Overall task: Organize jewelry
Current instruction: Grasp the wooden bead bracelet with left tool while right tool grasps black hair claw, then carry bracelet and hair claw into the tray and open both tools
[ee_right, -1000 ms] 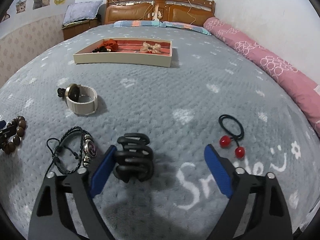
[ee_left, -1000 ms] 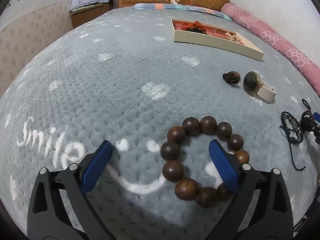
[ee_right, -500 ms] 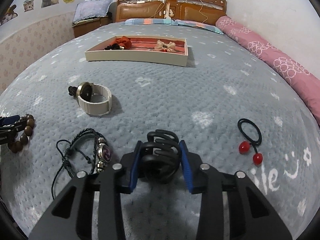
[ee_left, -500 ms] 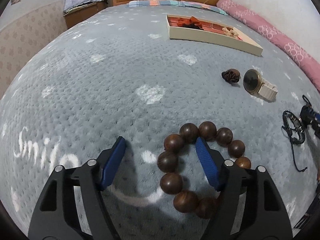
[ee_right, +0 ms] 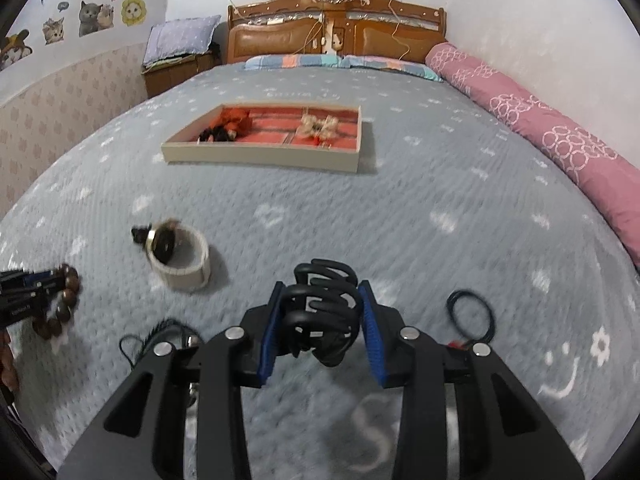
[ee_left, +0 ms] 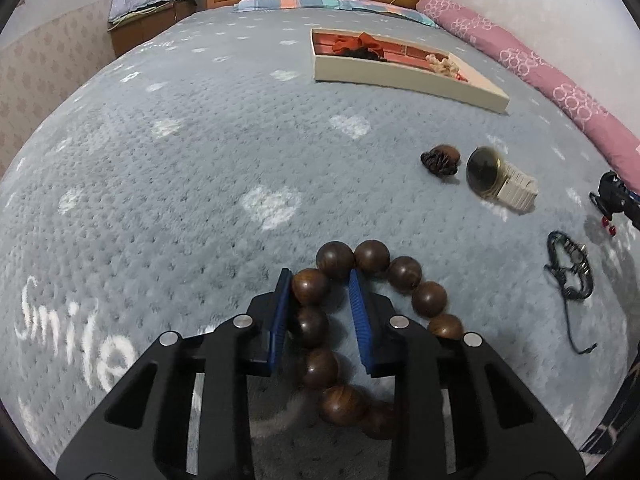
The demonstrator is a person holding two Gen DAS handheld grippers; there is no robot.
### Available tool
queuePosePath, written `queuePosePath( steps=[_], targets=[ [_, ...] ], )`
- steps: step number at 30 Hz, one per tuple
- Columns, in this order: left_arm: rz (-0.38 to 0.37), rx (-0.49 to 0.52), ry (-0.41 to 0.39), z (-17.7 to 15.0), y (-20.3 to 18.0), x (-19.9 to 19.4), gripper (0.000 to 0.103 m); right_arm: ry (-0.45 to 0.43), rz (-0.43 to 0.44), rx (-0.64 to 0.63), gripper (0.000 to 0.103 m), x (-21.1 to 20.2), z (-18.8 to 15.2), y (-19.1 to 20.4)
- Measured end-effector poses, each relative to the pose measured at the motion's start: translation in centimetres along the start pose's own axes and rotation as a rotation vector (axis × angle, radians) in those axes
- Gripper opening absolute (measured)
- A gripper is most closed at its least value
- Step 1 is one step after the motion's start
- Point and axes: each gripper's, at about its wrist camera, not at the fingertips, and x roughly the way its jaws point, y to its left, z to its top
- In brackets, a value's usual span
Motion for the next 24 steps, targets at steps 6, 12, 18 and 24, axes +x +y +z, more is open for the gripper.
queuePosePath(
  steps=[6,12,18,24],
  targets=[
    [-0.024,0.031,-0.036,1.9,-1.1,-0.8,0.018,-0.043,0.005,0.043,0.037,-1.2,3.3,-2.7],
    [-0.057,0.041,-0.062,3.8,-2.1,-1.2,0.018,-0.057,-0.001,0.047,0.037,-1.2,5.2,-4.0],
    [-0.09,0.043,-0.107,6.4,-2.5,-1.9,0.018,-0.049,-0.01,0.035,0.037,-0.4,6.7,-4.5],
    [-0.107,0.068,-0.141,9.4,-3.3,-2.1,0.018,-0.043,-0.002,0.018,0.037,0.7,8.1,-4.3]
  ],
)
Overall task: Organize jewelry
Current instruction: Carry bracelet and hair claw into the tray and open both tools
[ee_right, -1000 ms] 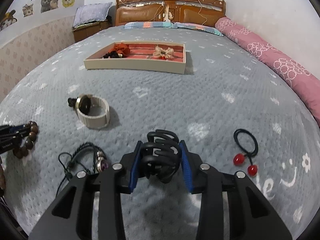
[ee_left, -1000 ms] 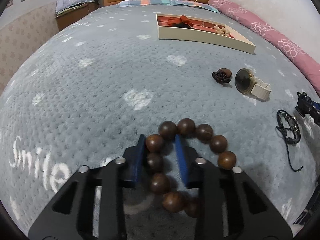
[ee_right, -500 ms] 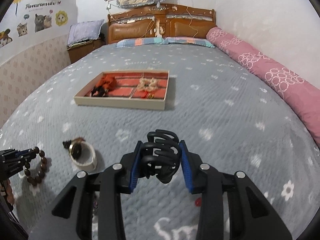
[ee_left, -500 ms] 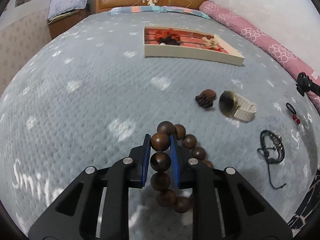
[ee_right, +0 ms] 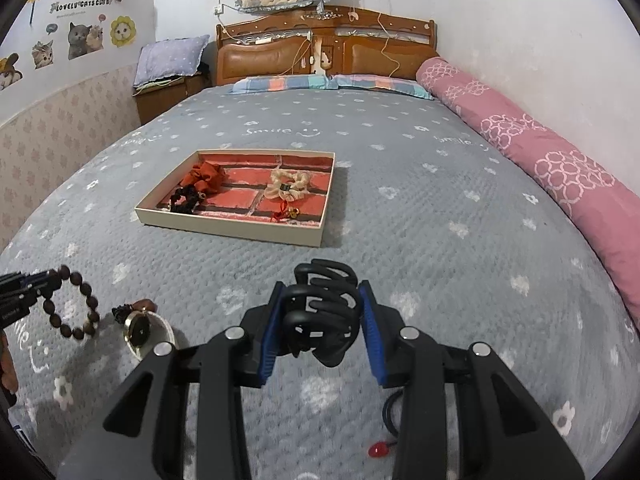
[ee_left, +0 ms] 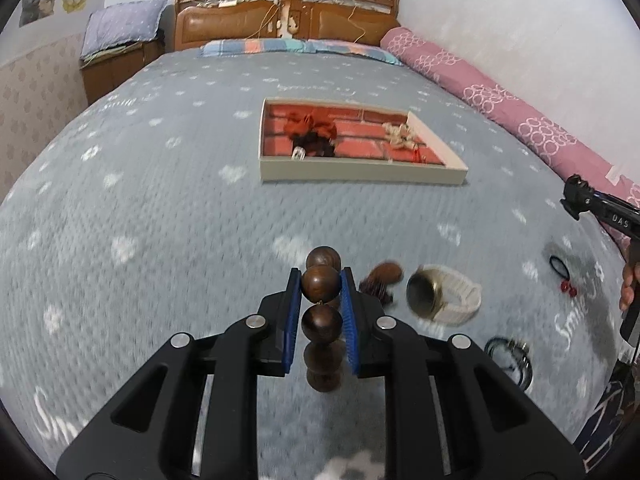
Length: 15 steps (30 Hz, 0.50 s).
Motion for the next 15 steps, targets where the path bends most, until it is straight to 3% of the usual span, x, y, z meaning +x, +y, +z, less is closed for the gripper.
queuePosePath(
  steps=[6,15],
  targets=[
    [0.006,0.035,-0.038,3.4,-0.2,0.1,0.018,-0.002,0.024,-0.013,0.037,1.0,2.6,0.2],
    [-0.009,0.09,-0.089,11.2,-1.4,1.7,0.018,-0.004,0.034,-0.044,0.037,4.3,8.0,1.2]
  ],
)
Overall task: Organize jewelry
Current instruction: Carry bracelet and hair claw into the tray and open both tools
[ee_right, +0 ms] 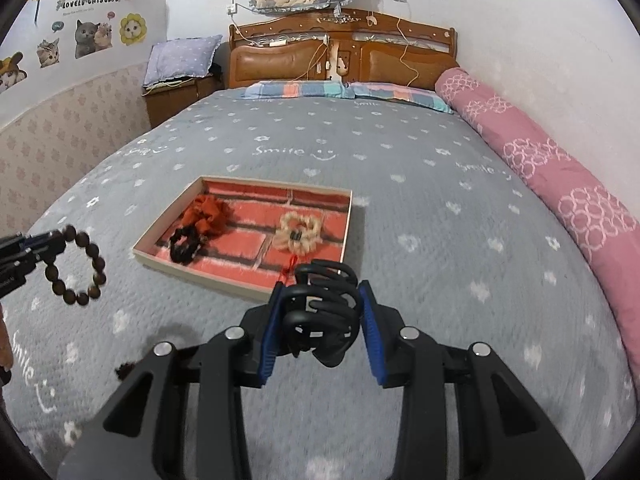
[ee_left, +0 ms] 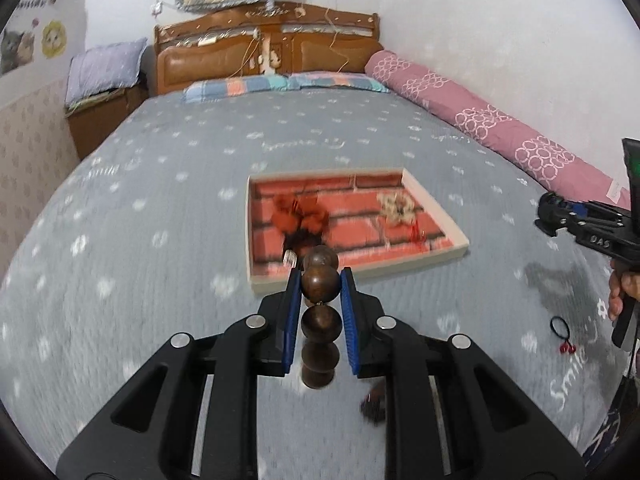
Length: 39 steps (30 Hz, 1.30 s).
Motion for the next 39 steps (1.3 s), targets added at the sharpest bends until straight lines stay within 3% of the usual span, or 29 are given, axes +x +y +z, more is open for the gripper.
queuePosePath(
  steps=[7,15,23,30,39],
  targets=[
    [-0.011,0.05,-0.009,4.6,-1.6,4.4,0.018,-0.004,0.008,0.023,0.037,4.8,3.6,0.1],
    [-0.027,0.022,0.026,6.5,-1.5,11.7,0.018,0.04,0.021,0.078,0.037,12.3,5.1,-0.3],
    [0.031,-0.047,0.115,4.9,2.3,19.4,0.018,0.068,0.008,0.081,0.037,18.5,4.5,1.4],
    [0.078,-0.044,0.169,3.6,3.6,21.8,0.018,0.123,-0.029,0.01,0.037,21.8,3.8,3.0],
    [0.096,-0.045,0.208,2.5,3.6,23.1,0.019,0.159,-0.04,0.02,0.037,23.3,2.2,2.2]
  ],
)
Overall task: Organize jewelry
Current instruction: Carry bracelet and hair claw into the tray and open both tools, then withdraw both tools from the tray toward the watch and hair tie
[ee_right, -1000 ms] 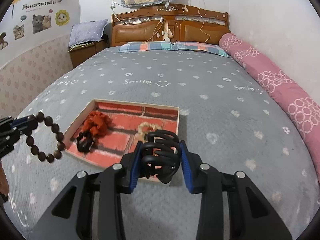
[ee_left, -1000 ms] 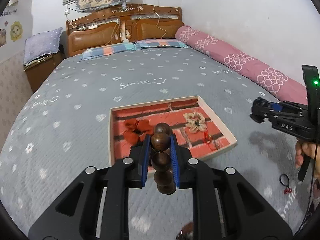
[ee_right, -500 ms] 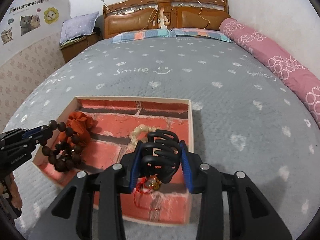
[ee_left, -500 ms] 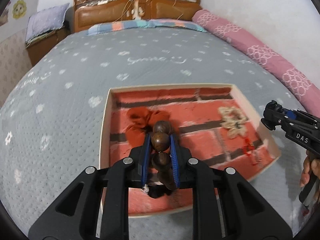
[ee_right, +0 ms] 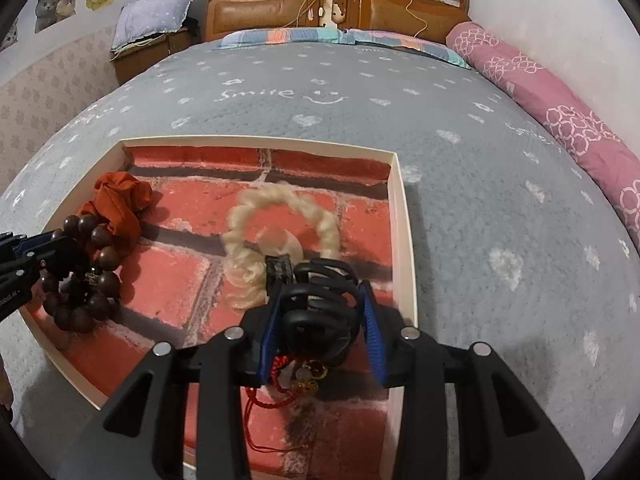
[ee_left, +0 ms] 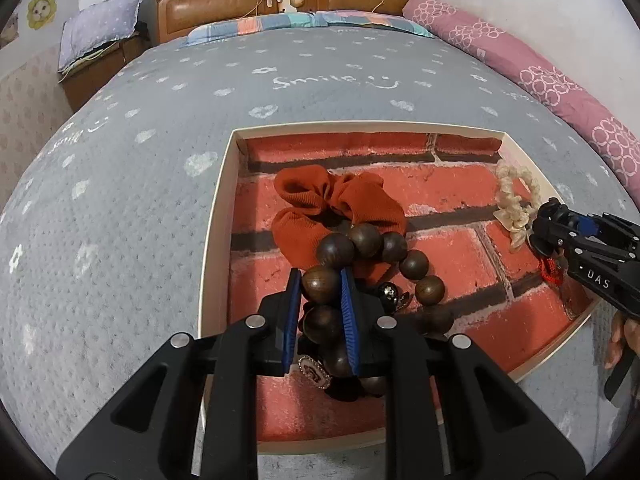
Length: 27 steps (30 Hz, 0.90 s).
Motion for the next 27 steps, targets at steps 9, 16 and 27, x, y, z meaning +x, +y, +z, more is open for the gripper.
queuePosePath(
  steps=[9,16,27],
  targets=[
    [-0.015,-0.027,-0.011,-0.2,0.2,-0.9,0.04,-0.041,0.056,-0.029,0.063,-1.8,0.4,0.5],
    [-0.006,-0.028,-0.079,-0.9,0.1,-5.4,0.072,-0.11,0.083,-0.027,0.074,-6.6,0.9,-0.5],
    [-0.002,-0.035,-0.16,-6.2,-0.2,-14.9,0.098,-0.17,0.063,0.013,0.088,-16.5,-2.2,-4.1]
  ],
)
